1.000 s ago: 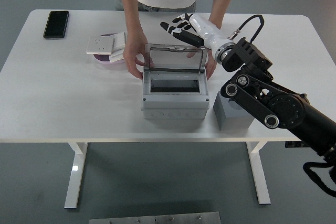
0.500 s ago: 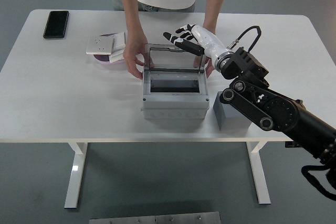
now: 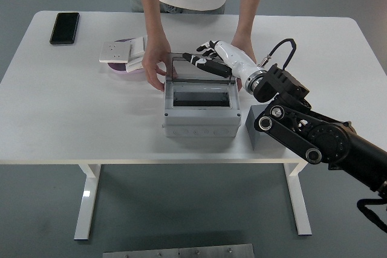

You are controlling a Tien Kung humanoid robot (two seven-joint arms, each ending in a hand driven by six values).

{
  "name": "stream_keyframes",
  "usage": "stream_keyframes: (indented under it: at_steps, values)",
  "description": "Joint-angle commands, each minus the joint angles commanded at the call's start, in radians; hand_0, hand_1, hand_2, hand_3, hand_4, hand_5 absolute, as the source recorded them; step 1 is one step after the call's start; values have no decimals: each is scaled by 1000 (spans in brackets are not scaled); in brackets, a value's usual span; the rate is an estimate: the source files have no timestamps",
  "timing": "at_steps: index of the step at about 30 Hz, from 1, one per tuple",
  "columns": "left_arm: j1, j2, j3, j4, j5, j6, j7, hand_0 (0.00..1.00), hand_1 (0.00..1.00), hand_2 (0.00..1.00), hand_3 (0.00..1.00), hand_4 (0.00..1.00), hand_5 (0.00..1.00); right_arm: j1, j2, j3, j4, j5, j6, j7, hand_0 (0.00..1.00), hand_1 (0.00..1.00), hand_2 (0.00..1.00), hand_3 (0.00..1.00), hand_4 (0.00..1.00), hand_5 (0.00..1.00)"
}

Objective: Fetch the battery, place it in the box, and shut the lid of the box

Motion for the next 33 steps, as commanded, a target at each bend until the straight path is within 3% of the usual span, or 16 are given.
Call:
stream_keyframes:
  at_steps: [2,7,8,13,14,33]
  values:
    - [0,0,1,0,-1,1,-1,610,742,601,562,402,2,-3,-5,-1,19,-9,0,-6,776,691,720,792,933,998]
    - [0,0,4,0,-4,3,-4,610,742,601,562,402,2,-6,-13,-2,55,-21,-2,-13,776,691,720,792,933,998]
    - [0,0,4,0,-5,3,-4,609,742,601,562,403,2,-6,-14,-3,59,-23,-2,-14,580,611,662,765,934,998]
    - [2,0,8,0,-12,5,-7,609,742,601,562,403,2,-11,-19,-10,74,-25,-1,-16,580,611,662,765,934,998]
    - [3,0,8,0,-13,5,-8,609,741,600,562,401,2,-13,-20,-11,75,-25,-1,-17,543,579,609,743,935,998]
    - [4,-1,23,0,-39,9,-20,608,740,600,562,402,2,-40,-31,-34,108,-51,5,-34,523,554,597,735,934,998]
